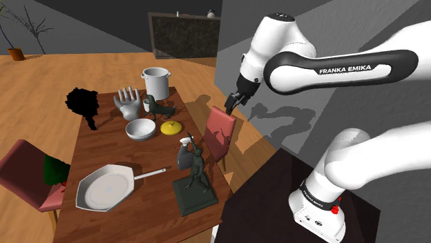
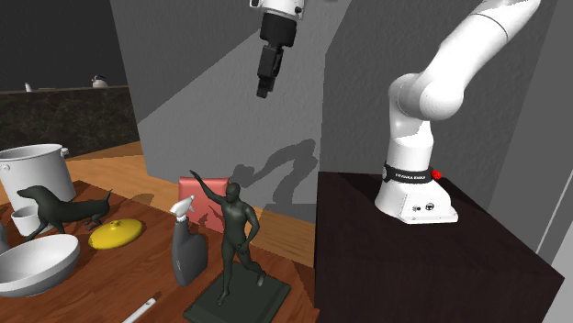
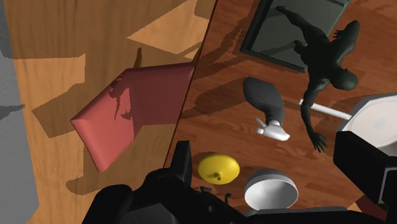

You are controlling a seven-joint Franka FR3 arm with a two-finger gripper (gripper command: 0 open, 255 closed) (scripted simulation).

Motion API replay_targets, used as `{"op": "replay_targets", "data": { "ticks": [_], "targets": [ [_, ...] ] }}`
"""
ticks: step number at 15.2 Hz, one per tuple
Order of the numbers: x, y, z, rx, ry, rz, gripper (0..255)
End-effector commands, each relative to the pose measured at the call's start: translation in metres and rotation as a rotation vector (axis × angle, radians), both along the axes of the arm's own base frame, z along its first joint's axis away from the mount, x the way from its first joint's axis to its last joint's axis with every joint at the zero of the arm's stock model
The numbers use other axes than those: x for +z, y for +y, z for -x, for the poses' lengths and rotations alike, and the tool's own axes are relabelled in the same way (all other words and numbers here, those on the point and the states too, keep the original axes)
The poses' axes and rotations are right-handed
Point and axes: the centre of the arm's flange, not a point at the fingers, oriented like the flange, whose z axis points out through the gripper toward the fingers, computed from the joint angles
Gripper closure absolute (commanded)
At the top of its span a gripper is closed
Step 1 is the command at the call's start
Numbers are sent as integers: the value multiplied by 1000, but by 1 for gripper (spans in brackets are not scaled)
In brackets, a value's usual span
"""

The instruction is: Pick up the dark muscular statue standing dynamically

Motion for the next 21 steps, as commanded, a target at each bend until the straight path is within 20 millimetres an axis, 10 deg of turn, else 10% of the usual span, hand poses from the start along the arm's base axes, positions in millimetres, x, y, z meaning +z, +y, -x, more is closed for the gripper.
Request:
{"op": "replay_targets", "data": {
  "ticks": [1,16,21],
  "targets": [
    [-20,13,-5,-3,-2,-7,0],
    [-164,134,-46,-17,-6,-55,0],
    [-190,134,-46,-17,-6,-55,0]
  ]
}}
